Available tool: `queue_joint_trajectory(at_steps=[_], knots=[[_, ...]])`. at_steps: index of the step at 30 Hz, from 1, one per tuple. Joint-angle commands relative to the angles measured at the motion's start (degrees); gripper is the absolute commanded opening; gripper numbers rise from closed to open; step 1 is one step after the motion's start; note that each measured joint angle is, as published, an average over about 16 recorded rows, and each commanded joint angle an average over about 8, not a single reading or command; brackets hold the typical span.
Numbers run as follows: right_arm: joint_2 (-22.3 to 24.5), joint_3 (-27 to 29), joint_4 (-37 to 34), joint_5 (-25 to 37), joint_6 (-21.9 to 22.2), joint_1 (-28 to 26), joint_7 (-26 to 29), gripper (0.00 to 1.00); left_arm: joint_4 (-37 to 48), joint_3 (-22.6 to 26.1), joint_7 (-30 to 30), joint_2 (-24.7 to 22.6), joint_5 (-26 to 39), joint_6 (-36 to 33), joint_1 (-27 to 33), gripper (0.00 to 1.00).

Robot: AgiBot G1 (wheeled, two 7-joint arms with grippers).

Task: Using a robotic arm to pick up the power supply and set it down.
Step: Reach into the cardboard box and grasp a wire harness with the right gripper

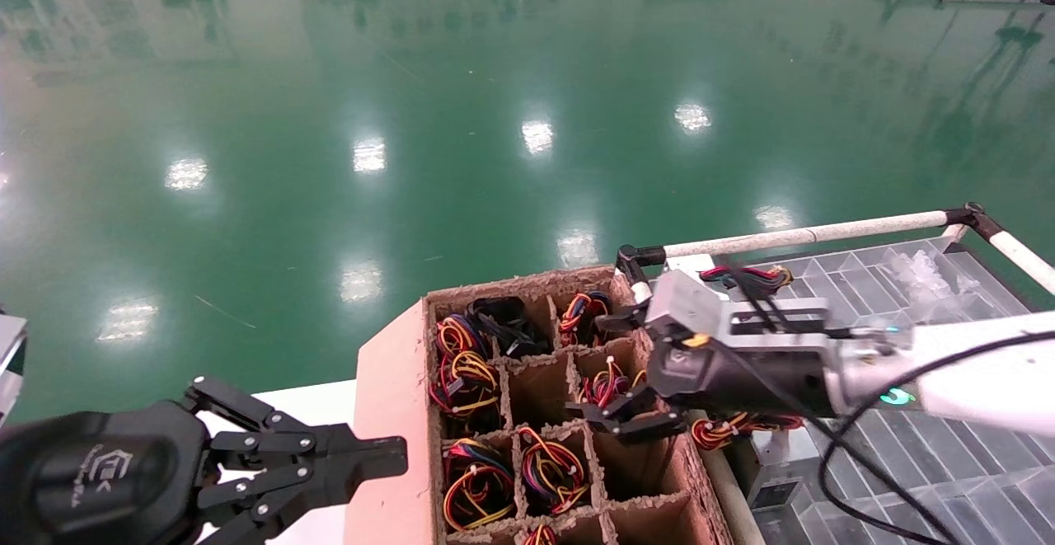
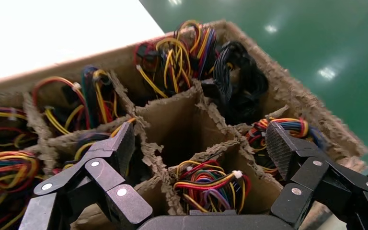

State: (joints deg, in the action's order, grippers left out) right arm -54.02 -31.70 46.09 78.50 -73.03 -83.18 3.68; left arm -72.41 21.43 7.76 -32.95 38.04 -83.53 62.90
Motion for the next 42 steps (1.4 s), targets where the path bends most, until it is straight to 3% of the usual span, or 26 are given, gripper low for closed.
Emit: queue_joint_trajectory(at_steps=[1, 4, 9, 12, 30, 42], knots=[[-1.58, -0.92, -2.36, 1.66, 0.39, -1.35, -0.96, 0.00, 0.00, 0.00, 0.00, 0.00, 0.00, 0.00, 0.00, 0.05], [-2.72, -1.90, -4.15, 3.70, 1.35, -2.50, -1.45, 0.00, 0.00, 0.00, 0.00, 0.00, 0.00, 0.00, 0.00, 0.26], [-3.91, -3.16, -5.89, 6.51, 3.11, -3.75, -0.83, 0.00, 0.00, 0.00, 0.00, 0.00, 0.00, 0.00, 0.00, 0.82], [-4.27, -3.55, -6.43, 7.46, 3.93, -4.04, 0.02, 0.00, 0.00, 0.01, 0.00, 0.00, 0.00, 0.00, 0.00, 0.98], [-5.68, -5.09, -9.44, 9.57, 3.24, -5.64, 4.44, 0.00, 0.00, 0.01, -0.01, 0.01, -0.01, 0.01, 0.00, 1.00], [-3.95, -3.39, -7.62, 6.76, 2.68, -4.47, 6.36, 0.00, 0.00, 0.02, -0.01, 0.01, -0.01, 0.01, 0.01, 1.00]])
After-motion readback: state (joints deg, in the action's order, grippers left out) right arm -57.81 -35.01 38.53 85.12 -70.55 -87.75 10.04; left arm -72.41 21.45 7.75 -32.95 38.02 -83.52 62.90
